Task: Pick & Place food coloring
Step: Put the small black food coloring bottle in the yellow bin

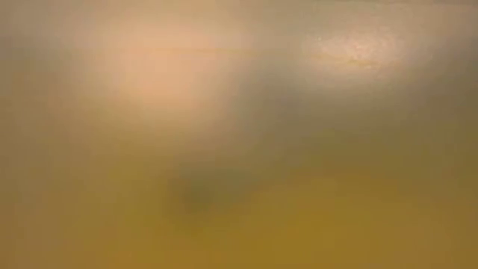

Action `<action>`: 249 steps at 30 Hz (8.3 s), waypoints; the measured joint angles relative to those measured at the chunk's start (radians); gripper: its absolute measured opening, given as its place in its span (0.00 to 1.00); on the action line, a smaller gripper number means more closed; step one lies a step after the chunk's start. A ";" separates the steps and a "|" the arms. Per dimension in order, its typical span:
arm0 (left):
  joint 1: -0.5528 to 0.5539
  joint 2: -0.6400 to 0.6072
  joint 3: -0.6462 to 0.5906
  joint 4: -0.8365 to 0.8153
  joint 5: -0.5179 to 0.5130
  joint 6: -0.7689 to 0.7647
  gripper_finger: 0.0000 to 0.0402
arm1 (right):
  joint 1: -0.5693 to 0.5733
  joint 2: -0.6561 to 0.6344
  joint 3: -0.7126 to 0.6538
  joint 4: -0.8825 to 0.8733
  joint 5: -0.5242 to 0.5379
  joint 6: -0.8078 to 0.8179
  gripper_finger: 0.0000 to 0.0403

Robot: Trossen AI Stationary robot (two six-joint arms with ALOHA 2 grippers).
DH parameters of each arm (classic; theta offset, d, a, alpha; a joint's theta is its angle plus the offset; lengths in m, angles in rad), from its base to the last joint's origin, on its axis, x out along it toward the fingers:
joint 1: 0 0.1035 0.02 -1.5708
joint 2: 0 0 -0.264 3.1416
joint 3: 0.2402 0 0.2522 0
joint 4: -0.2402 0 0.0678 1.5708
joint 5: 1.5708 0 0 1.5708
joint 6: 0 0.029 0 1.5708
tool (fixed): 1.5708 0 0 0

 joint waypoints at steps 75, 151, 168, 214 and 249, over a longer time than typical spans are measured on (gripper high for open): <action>0.076 0.013 -0.071 0.182 -0.037 0.194 0.16 | 0.000 0.000 0.000 0.000 0.000 0.000 0.34; 0.161 0.912 1.097 -0.094 -0.070 -0.006 0.19 | 0.000 0.013 0.000 0.000 0.001 0.000 0.34; 0.148 0.963 1.112 -0.113 -0.142 0.322 0.19 | 0.000 0.014 0.000 0.000 0.000 0.000 0.34; 0.156 1.094 1.309 -0.265 -0.107 0.373 0.19 | 0.000 0.014 0.000 0.000 0.000 0.000 0.34; 0.160 1.122 1.273 -0.192 -0.090 0.351 0.19 | 0.000 0.014 0.000 0.000 0.000 0.000 0.34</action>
